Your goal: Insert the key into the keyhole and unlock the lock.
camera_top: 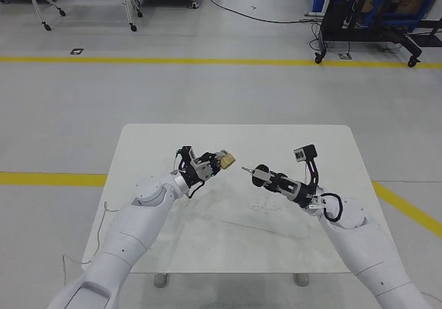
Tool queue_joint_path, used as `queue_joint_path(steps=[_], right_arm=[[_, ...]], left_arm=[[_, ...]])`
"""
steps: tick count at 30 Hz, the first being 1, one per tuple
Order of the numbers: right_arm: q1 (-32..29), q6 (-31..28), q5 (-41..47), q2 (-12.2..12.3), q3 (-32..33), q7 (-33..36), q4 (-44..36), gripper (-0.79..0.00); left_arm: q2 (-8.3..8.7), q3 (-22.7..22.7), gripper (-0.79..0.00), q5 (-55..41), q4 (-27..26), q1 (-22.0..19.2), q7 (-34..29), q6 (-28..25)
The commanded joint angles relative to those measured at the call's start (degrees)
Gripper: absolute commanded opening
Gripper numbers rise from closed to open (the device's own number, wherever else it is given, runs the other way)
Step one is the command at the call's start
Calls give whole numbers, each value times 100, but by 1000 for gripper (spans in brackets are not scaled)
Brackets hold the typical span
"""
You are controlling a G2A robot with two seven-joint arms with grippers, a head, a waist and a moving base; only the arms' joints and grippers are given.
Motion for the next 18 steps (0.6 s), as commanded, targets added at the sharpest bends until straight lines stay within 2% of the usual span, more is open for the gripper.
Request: queue_joint_path(steps=[1,4,8,13,18], right_arm=[[-38,503,121,-28,-160,-59,-108,-785],[-31,1140,368,-82,-364,-289,-133,-785],[-80,1970,245,-157,-642,-1007,-358,-785],[-304,2295,170,-210,-717,-1867,-781,-785],[-335,2589,80,-223,-671,-2127,-900,-785]], left_arm=[[11,55,-785,299,-97,36,149,-17],[26,19,-785,302,-277,147,138,71],[33,5,-785,440,-405,199,301,121],[19,-65,-785,418,-458,263,620,29],[13,-135,-785,386,-490,295,746,1]])
